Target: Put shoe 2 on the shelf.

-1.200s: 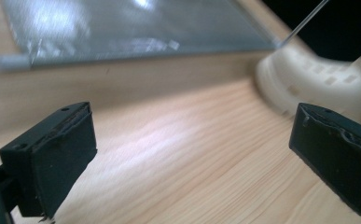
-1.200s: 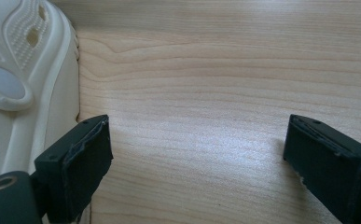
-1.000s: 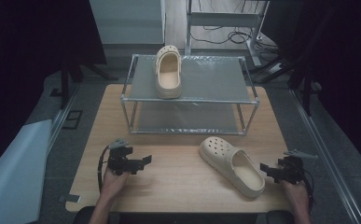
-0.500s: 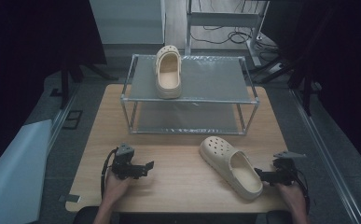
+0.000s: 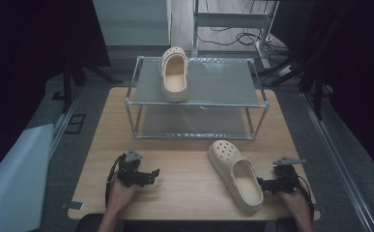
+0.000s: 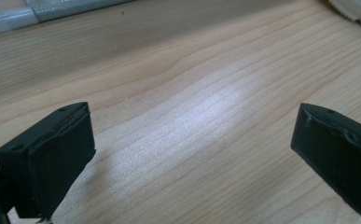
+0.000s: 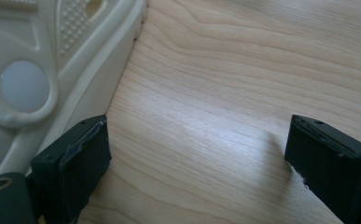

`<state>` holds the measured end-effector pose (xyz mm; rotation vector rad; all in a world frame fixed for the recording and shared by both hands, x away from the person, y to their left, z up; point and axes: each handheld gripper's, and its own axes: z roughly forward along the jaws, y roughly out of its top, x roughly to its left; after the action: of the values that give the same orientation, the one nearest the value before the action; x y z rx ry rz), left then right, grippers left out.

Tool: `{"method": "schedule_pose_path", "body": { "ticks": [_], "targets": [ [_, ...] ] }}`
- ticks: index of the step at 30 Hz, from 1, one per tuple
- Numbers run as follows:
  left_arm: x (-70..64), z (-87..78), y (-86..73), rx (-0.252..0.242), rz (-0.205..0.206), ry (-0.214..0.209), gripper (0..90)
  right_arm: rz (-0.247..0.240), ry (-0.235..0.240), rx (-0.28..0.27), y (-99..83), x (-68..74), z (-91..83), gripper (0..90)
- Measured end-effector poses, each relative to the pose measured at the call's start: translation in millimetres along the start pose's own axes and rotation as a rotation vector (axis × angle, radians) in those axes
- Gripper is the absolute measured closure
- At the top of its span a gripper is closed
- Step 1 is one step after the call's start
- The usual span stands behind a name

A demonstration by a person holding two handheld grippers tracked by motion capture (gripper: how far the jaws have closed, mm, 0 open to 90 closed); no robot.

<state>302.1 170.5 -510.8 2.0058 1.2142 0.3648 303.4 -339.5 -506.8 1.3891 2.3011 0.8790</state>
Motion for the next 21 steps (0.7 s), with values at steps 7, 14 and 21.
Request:
{"method": "schedule_pose_path", "body": {
  "ticks": [7, 14, 21],
  "targets": [
    [-4.1, 3.5, -0.2, 0.03, 0.048, 0.05, 0.0, -0.029, 0.008, 0.006, 3.5, 10.4, 3.3, 6.4],
    [-4.8, 7.5, -1.2, 0.065, 0.066, 0.08, 0.0, -0.047, 0.015, 0.012, 6.5, 18.8, 6.6, 6.3],
    [-7.1, 11.3, -2.0, 0.096, 0.086, 0.108, 0.0, -0.063, 0.027, 0.018, 9.9, 28.2, 11.5, 5.5]
  ]
}}
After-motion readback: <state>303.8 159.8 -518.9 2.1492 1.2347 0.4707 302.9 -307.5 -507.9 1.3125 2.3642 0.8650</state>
